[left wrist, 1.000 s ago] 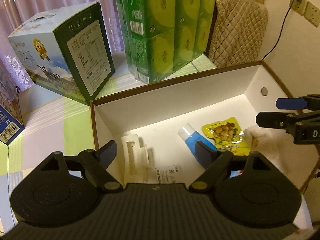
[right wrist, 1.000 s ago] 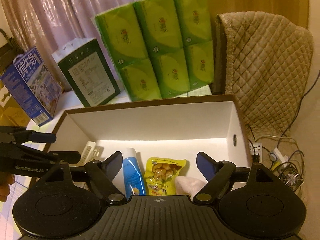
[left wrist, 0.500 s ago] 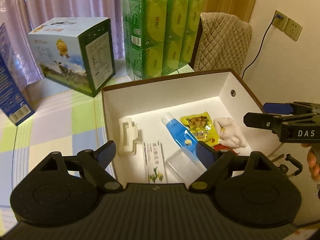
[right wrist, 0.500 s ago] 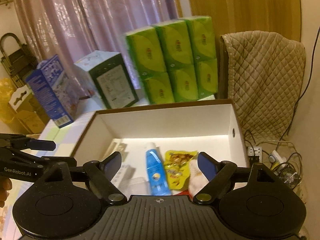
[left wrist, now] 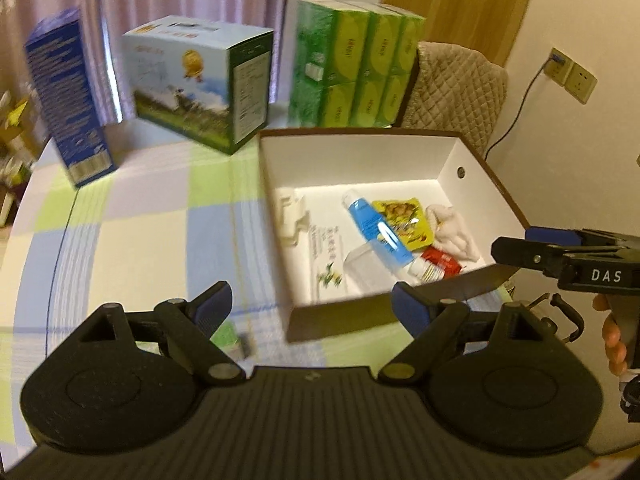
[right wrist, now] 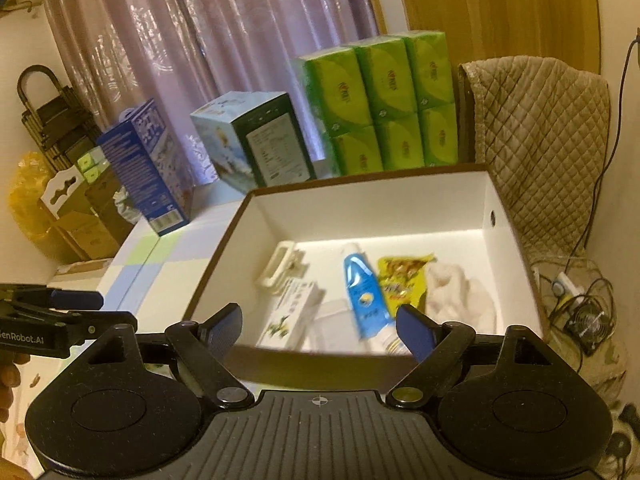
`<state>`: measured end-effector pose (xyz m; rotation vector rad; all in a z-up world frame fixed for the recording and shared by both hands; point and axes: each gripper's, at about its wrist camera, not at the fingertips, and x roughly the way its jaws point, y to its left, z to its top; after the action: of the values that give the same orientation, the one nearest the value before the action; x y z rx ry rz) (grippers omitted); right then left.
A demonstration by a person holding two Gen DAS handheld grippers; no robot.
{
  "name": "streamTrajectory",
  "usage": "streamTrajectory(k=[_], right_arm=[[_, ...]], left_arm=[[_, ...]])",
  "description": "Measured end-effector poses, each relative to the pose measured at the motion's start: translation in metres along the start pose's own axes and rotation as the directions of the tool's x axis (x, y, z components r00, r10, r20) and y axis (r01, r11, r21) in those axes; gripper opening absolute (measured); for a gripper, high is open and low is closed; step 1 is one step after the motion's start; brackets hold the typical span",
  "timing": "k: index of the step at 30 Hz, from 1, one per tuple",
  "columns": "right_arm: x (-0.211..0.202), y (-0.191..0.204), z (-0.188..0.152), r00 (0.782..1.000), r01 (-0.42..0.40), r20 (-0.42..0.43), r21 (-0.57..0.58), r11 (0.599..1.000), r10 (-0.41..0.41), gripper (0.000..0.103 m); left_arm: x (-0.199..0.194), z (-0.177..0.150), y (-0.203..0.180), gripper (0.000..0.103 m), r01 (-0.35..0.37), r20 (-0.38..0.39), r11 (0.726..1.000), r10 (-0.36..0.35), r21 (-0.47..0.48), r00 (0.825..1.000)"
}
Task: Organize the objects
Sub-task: 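Move both tools back to the green box and dark scrunchie on the table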
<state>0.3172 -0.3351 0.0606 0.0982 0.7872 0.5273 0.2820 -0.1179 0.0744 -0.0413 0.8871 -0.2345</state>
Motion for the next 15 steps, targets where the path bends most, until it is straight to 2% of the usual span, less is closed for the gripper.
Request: streamTrajectory(k=[15], right_arm=[[0.008,0.069,-0.045,0.996,-0.037,-0.078,-0.006,0.999,0.036,0.082]], left_arm=[[-0.036,-0.072,0.063,0.085,-0.074,-0.065,0.994,0.069,-0.086,0.996]])
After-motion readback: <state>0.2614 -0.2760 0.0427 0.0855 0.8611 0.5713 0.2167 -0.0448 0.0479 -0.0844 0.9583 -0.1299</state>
